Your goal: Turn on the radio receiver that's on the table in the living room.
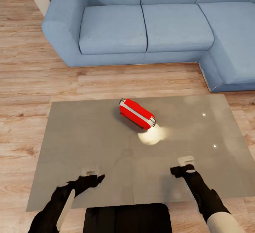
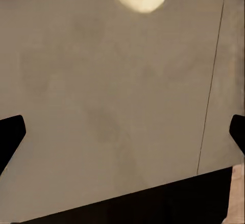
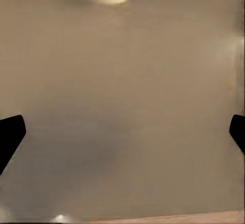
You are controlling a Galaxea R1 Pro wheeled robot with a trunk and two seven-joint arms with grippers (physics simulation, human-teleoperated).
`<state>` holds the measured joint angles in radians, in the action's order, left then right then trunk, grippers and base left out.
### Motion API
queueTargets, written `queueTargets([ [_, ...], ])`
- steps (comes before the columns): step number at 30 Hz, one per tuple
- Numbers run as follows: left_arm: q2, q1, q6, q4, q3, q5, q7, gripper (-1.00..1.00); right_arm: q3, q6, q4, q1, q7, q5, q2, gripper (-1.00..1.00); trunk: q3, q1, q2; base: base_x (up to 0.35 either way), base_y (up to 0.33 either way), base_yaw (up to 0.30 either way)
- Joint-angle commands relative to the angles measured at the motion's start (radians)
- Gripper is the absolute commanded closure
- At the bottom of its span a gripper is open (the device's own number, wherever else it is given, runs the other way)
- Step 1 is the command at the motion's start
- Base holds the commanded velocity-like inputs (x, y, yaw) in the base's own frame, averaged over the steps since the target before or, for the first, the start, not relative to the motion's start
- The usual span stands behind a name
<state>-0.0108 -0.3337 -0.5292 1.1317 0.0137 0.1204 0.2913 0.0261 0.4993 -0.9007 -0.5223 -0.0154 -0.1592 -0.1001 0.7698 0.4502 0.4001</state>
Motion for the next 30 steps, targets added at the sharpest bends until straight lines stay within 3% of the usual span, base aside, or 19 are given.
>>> queueTargets([
  [1, -0.001, -0.001, 0.002, 0.005, 0.0, 0.004, 0.0, -1.0, 0.0, 0.013, 0.0, -0.015, 0.001, 0.0, 0.0, -1.0, 0.0, 0.0, 0.0, 0.0, 0.0, 0.0],
  [4, -0.006, -0.004, 0.009, 0.03, 0.0, 0.017, 0.0, -1.0, 0.001, 0.097, -0.004, -0.089, 0.003, -0.002, 0.002, -1.0, 0.0, 0.0, 0.0, 0.0, 0.0, 0.0],
  [9, -0.005, -0.027, 0.009, 0.046, 0.001, 0.022, 0.0, -1.0, 0.002, 0.145, -0.038, -0.122, 0.005, -0.003, 0.002, -1.0, 0.0, 0.0, 0.0, 0.0, 0.0, 0.0],
  [16, -0.005, -0.053, 0.011, 0.045, 0.0, 0.025, 0.0, -1.0, 0.012, 0.155, -0.139, -0.131, 0.048, -0.002, 0.003, -1.0, 0.0, 0.0, 0.0, 0.0, 0.0, 0.0],
  [23, -0.007, -0.054, 0.011, 0.043, 0.0, 0.025, 0.0, -1.0, 0.023, 0.157, -0.159, -0.131, 0.098, -0.002, 0.003, -1.0, 0.0, 0.0, 0.0, 0.0, 0.0, 0.0],
  [30, -0.008, -0.054, 0.011, 0.043, 0.0, 0.026, 0.0, -1.0, 0.024, 0.157, -0.167, -0.131, 0.104, -0.002, 0.003, -1.0, 0.0, 0.0, 0.0, 0.0, 0.0, 0.0],
])
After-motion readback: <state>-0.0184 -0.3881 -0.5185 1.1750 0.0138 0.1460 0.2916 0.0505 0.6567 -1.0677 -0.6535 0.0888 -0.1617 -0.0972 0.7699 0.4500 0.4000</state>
